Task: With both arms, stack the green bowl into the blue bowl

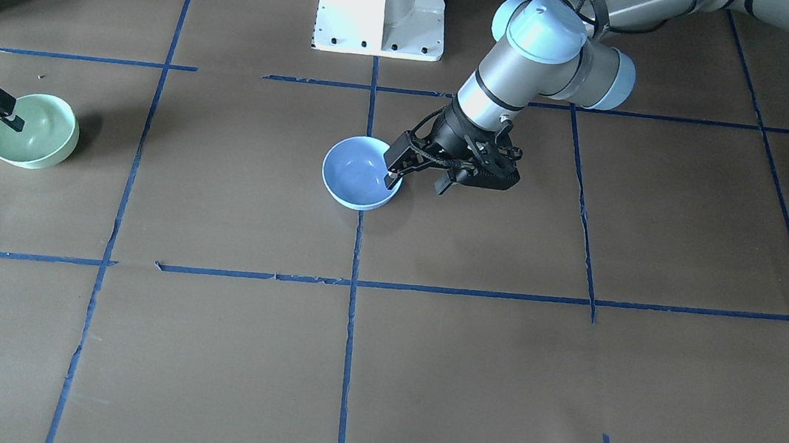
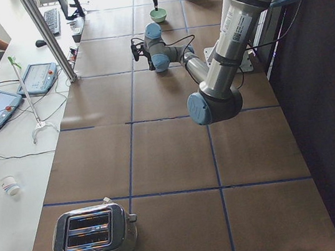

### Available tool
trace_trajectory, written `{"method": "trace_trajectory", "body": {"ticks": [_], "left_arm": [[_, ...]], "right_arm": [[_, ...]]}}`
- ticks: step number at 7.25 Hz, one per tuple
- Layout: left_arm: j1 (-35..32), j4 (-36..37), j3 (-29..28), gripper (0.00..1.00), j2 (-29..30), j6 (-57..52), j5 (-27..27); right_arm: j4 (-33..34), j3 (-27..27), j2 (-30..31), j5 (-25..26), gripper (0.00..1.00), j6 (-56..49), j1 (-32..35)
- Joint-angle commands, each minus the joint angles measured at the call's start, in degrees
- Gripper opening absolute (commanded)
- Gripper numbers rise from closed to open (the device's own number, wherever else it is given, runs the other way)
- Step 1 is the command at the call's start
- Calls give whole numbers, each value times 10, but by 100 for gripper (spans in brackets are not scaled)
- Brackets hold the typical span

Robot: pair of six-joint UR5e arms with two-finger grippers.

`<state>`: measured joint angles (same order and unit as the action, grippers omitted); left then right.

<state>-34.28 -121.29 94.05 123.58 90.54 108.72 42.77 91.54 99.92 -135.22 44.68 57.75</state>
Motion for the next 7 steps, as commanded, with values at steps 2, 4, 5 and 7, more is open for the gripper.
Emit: {"method": "trace_trajectory", "body": {"ticks": [2,4,5,7], "left_arm": [[-11,-1,0,100,0,-1,0],[-38,-5,5,100,3,-2,1],[-66,-8,16,100,3,-1,3],[-108,-9,29,100,3,1,5]], "right_arm": [[-6,-7,0,22,0,6,-19],[-8,3,2,20,0,6,-18],[-10,42,9,13,0,31,-19],[-16,145,-64,9,0,258,-104]]}}
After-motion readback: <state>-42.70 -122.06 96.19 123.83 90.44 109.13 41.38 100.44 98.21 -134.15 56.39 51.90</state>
